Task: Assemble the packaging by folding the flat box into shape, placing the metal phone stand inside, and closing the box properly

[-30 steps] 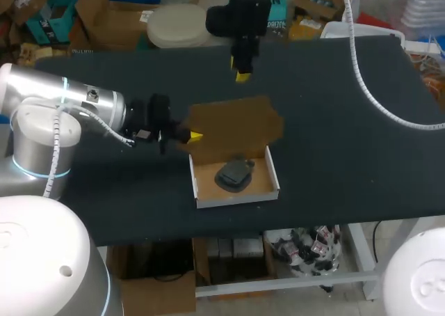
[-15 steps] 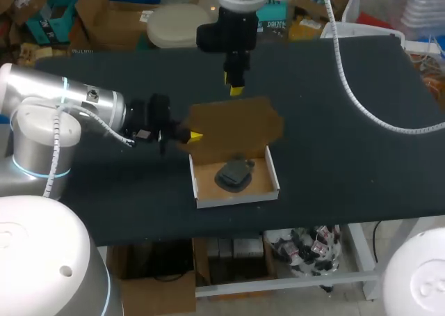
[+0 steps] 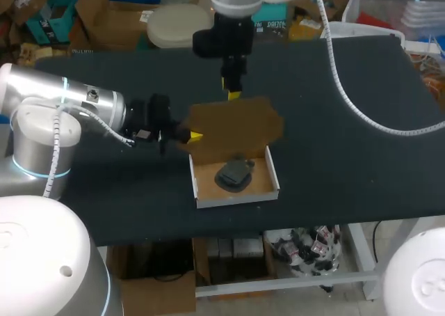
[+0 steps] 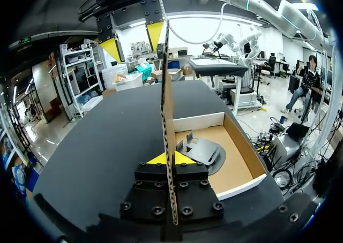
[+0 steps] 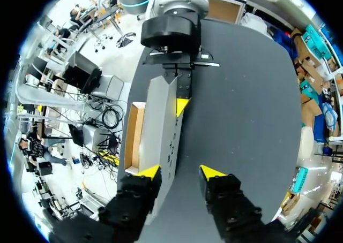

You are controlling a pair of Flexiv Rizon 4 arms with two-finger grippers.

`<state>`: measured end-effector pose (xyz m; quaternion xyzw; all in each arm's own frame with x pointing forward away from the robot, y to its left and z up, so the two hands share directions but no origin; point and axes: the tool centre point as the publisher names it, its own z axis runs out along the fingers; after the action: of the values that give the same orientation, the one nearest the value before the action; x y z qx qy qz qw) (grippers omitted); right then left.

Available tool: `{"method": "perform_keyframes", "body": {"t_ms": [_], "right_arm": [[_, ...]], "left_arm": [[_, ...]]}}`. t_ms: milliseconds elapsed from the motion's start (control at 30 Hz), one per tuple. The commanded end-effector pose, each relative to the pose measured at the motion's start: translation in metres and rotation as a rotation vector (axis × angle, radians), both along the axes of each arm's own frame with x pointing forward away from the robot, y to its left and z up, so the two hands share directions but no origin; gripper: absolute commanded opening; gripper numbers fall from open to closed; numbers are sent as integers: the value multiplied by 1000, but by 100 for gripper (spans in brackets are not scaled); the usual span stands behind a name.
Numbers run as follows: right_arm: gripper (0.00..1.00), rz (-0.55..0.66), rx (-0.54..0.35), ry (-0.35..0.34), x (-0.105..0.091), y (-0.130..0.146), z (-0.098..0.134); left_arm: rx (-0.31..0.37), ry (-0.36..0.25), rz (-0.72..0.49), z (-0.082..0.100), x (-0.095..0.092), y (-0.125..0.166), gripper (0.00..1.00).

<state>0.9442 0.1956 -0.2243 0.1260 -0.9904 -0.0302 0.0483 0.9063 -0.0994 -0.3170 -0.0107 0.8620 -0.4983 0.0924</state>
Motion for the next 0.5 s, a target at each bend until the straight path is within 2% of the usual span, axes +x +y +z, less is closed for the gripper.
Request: {"method": "perform_keyframes", "body": {"t_ms": [33,500], "right_arm": [[48,1,-1,-11,-8,-1,1],[48,6,-7,-19,-21,0,3]], "left_arm": [[0,0,-2,-4,1,0,0],[0,0,-2,-4,1,0,0]]}}
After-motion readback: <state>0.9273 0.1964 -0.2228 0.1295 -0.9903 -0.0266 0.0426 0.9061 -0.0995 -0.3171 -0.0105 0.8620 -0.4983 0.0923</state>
